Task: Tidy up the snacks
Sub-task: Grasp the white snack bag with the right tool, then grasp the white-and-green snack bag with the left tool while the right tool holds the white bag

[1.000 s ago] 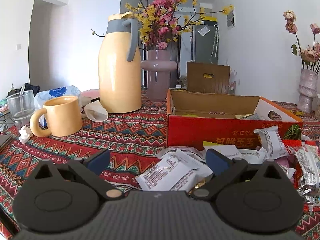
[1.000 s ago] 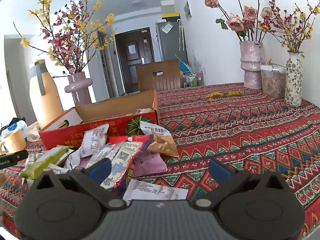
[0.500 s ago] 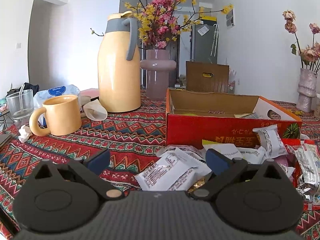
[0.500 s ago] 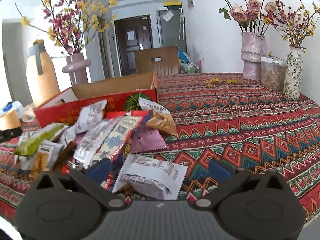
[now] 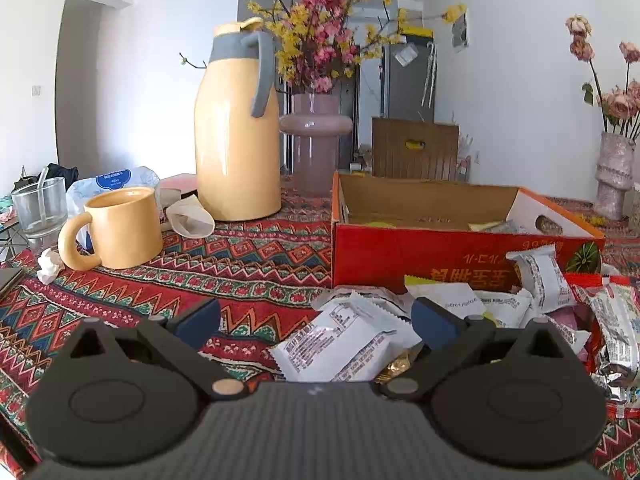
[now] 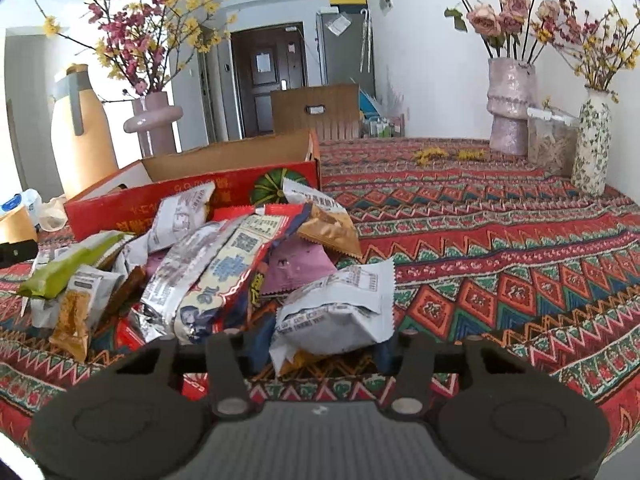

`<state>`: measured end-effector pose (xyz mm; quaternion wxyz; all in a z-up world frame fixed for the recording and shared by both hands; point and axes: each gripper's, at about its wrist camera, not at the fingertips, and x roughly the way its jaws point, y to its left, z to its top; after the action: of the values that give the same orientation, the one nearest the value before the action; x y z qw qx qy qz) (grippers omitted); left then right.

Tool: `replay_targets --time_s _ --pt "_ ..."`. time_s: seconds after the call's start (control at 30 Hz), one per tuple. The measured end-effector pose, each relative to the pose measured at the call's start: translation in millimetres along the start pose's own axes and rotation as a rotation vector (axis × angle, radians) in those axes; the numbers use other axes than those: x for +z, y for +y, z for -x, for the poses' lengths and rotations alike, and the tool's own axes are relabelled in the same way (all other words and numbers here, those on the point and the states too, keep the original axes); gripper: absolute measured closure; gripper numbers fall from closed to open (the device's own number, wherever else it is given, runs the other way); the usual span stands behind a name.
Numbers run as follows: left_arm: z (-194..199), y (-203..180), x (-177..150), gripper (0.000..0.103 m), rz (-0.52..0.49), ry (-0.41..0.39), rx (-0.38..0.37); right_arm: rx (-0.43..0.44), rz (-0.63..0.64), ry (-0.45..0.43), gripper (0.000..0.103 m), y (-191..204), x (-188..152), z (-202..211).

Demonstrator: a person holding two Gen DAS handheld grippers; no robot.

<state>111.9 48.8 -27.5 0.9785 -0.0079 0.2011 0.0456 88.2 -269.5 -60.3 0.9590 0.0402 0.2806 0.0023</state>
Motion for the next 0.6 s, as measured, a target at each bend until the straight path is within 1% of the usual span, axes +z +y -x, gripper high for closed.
replay_targets --time_s 0.03,0.1,0.17,0.33,0.4,0.47,0.6 --pt "1 -1 2 0.000 -0.007 0.006 0.002 0.002 -0.001 -0.007 0.060 -1 0 2" --pt "3 -4 6 0.000 -0.018 0.014 -0.008 0.006 -0.008 -0.022 0.060 -3 1 5" --pt "4 -9 14 0.000 -0.024 0.041 -0.034 0.013 -0.015 -0.038 0.060 -5 2 9" --pt "-6 -31 29 0.001 -0.042 0.142 -0.112 0.026 -0.030 -0.066 0.060 -10 3 13" --pt "-13 -41 32 0.012 -0.053 0.184 -0.138 0.031 -0.036 -0.075 0.060 -12 4 15" --pt "-22 -50 34 0.030 -0.058 0.239 -0.148 0.034 -0.045 -0.083 0.060 -16 4 17" --pt "-32 -60 34 0.035 -0.050 0.300 -0.155 0.037 -0.061 -0.097 0.060 -23 4 21"
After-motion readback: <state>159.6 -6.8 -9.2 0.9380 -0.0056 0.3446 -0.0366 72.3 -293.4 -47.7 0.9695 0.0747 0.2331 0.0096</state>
